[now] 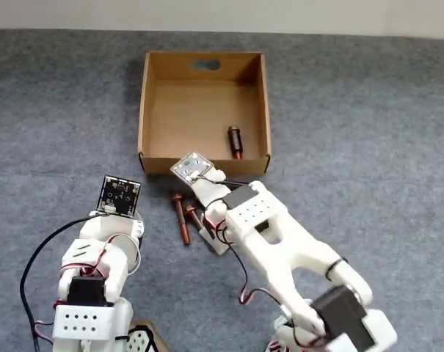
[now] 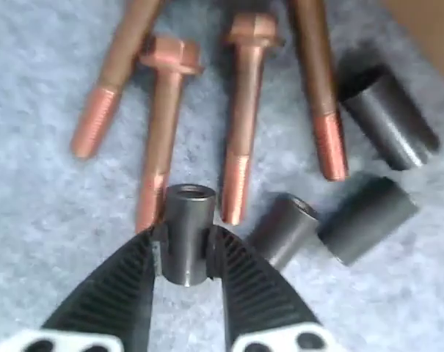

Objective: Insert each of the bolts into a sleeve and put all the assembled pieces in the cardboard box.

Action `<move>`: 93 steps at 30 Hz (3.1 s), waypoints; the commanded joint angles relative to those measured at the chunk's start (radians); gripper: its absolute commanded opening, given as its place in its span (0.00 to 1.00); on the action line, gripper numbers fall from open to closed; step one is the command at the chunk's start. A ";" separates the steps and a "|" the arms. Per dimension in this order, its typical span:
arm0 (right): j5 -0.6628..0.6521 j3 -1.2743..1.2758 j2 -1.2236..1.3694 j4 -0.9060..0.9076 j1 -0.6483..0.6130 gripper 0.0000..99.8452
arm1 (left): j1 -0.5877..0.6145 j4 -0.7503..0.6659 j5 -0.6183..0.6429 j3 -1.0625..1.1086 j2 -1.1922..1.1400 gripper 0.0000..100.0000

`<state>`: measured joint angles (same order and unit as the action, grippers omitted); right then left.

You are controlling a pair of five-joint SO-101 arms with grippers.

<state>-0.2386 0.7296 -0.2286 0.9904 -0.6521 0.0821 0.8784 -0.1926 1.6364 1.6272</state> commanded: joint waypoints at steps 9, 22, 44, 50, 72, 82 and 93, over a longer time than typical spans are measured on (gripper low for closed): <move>-0.008 0.194 -0.312 0.062 0.128 0.01 | 0.010 -0.015 -0.008 -0.004 0.007 0.06; -0.009 0.260 -0.372 0.067 0.108 0.16 | 0.010 -0.015 -0.008 -0.004 0.007 0.06; -0.015 0.278 -0.113 -0.147 -0.053 0.15 | 0.010 -0.015 -0.008 -0.004 0.007 0.06; -0.014 0.280 -0.113 -0.137 -0.053 0.00 | 0.010 -0.015 -0.008 -0.004 0.007 0.06; -0.017 0.519 -0.610 0.071 0.332 0.01 | 0.012 -0.015 -0.008 -0.004 0.007 0.06; -0.017 0.570 -0.610 0.070 0.332 0.14 | 0.012 -0.012 -0.008 -0.004 0.007 0.06; -0.092 0.581 -0.608 0.085 0.332 0.13 | 0.012 -0.014 -0.008 -0.004 0.007 0.06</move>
<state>-0.3168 1.3142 -0.8239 1.0579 -0.3284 0.0821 0.8784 -0.1926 1.6364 1.6272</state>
